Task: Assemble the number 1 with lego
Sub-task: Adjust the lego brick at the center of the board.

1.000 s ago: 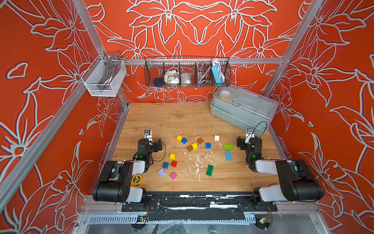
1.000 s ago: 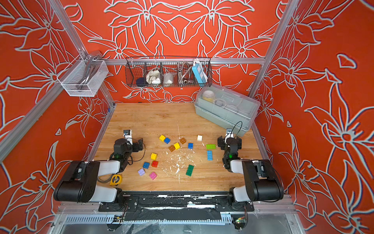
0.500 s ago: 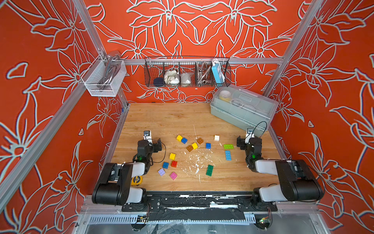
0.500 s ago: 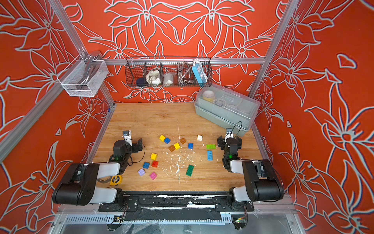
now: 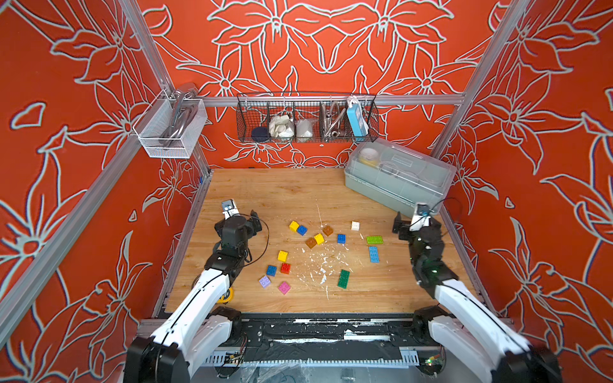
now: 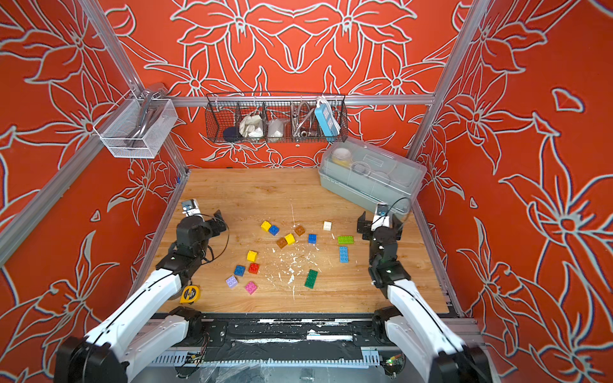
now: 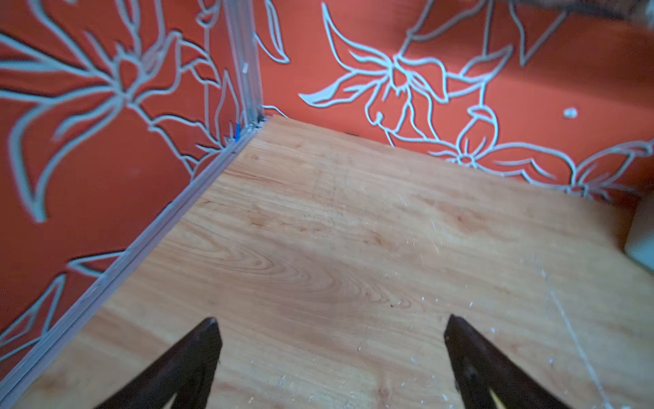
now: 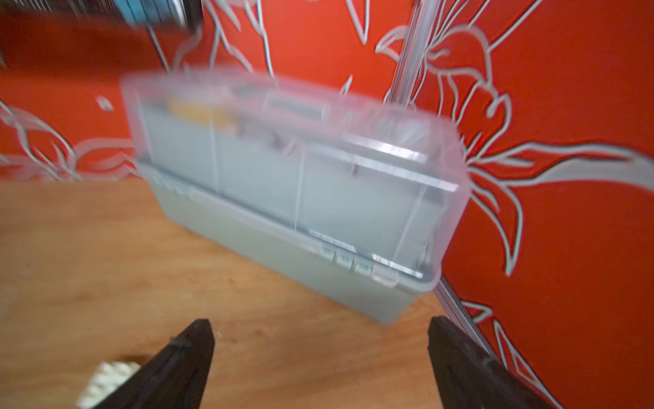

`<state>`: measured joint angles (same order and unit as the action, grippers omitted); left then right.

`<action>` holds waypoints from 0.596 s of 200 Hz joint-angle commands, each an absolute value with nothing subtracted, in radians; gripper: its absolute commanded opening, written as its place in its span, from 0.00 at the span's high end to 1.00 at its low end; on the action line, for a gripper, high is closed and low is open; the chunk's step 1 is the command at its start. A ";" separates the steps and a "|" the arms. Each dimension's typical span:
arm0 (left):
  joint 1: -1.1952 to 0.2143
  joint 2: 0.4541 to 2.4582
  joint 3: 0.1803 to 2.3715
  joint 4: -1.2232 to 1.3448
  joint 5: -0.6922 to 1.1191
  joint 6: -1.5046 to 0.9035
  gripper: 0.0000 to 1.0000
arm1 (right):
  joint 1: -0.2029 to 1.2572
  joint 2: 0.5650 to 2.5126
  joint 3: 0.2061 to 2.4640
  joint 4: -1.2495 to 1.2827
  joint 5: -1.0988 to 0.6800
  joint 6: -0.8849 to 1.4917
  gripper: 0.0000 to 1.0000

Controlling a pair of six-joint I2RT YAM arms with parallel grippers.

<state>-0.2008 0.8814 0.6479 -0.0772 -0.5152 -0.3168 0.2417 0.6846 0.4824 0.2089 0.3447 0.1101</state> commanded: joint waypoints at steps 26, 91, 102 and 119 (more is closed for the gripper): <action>-0.259 0.657 0.915 -0.834 -0.458 -0.652 0.01 | 0.242 0.331 0.593 -0.545 -0.069 0.591 0.00; -0.313 0.607 1.090 -1.148 -0.276 -0.559 0.01 | 0.243 0.537 0.829 -0.993 -0.270 0.712 0.00; -0.319 0.609 1.080 -1.134 -0.246 -0.547 0.01 | 0.249 0.659 0.883 -1.069 -0.297 0.679 0.03; -0.321 0.627 1.088 -1.150 -0.250 -0.550 0.01 | 0.314 0.768 0.915 -1.134 -0.251 0.694 0.10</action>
